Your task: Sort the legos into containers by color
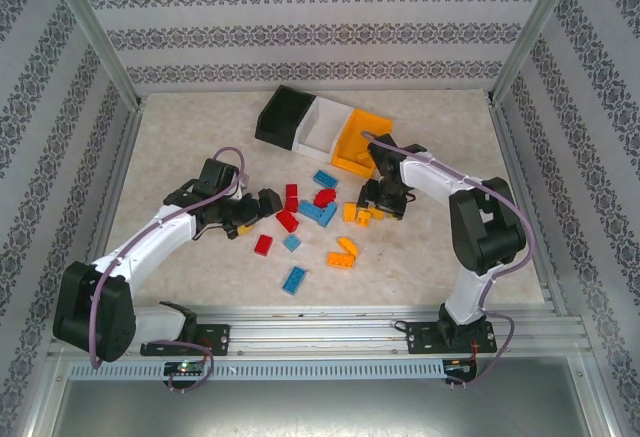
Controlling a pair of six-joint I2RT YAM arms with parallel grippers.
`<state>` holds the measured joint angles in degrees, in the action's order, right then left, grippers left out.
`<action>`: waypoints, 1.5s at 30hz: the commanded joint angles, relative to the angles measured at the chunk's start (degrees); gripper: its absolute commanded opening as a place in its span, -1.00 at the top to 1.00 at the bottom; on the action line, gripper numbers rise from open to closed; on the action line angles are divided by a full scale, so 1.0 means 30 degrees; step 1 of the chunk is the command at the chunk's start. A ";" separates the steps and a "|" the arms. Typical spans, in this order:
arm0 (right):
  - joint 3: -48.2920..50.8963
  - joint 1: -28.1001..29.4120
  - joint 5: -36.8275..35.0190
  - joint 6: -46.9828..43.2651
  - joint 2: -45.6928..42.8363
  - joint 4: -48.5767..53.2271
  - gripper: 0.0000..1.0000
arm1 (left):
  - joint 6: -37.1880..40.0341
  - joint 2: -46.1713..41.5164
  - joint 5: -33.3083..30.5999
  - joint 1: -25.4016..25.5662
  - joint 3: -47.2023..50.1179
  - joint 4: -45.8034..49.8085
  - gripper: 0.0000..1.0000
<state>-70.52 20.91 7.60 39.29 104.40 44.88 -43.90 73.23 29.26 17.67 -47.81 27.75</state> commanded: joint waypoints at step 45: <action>-1.1555 -0.2546 0.2989 -0.0849 0.5110 -0.0676 0.01 | 0.0985 -0.2265 -0.0662 0.1712 -0.0584 0.3764 -1.00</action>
<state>-100.77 13.61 15.53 37.19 117.40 40.66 -42.89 68.40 28.60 21.98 -48.58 34.06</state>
